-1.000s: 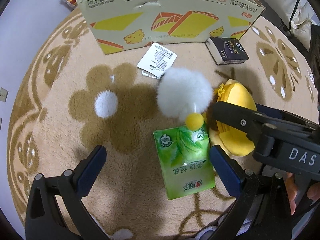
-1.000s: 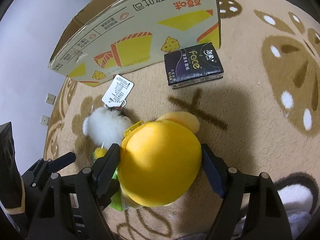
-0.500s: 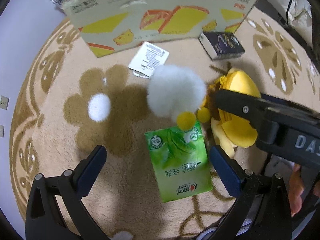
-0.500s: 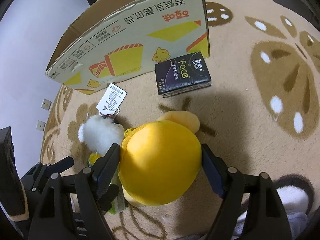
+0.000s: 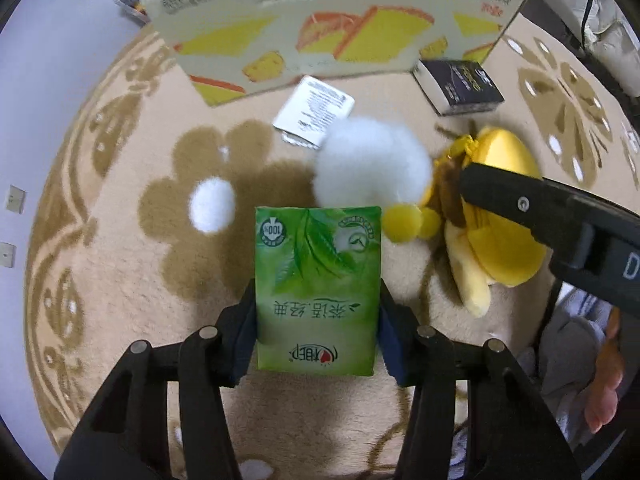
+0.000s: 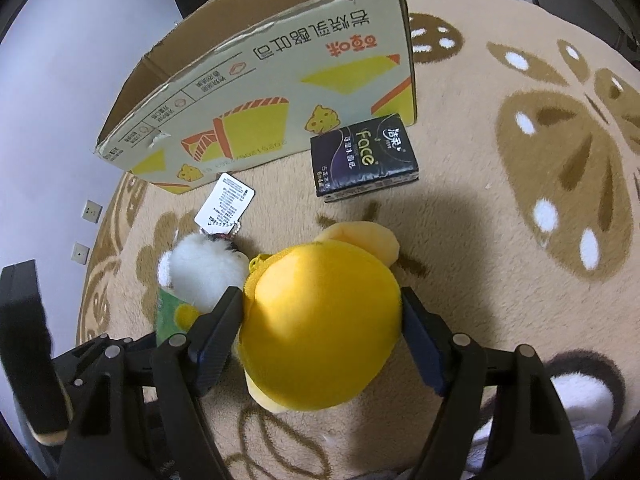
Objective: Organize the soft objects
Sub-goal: 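Lift the green tissue pack and yellow duck plush and carry them over the box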
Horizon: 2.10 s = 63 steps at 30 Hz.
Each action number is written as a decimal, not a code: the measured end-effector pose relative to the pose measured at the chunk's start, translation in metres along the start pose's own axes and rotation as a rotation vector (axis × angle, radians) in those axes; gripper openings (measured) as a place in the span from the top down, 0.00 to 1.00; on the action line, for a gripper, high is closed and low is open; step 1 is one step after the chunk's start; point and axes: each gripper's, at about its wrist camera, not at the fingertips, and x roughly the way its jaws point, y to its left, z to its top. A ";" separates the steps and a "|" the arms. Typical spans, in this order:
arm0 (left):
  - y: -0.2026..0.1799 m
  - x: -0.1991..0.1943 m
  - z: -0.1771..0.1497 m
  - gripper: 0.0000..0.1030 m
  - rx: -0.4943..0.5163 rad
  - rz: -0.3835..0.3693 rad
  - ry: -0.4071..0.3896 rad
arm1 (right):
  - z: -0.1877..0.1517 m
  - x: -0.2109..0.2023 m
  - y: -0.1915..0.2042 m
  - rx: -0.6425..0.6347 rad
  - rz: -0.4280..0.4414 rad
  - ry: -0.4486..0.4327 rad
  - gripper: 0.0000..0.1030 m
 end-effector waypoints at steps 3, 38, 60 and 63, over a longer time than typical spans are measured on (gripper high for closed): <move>0.000 -0.008 -0.001 0.50 -0.003 0.035 -0.038 | -0.001 -0.003 0.001 -0.003 -0.008 -0.015 0.23; 0.020 -0.120 -0.003 0.50 -0.044 0.191 -0.481 | 0.012 -0.097 0.024 -0.117 0.000 -0.301 0.25; 0.048 -0.129 0.084 0.50 -0.068 0.211 -0.583 | 0.081 -0.112 0.043 -0.184 0.003 -0.392 0.25; 0.050 -0.127 0.097 0.50 -0.065 0.213 -0.593 | 0.096 -0.110 0.044 -0.195 -0.001 -0.397 0.25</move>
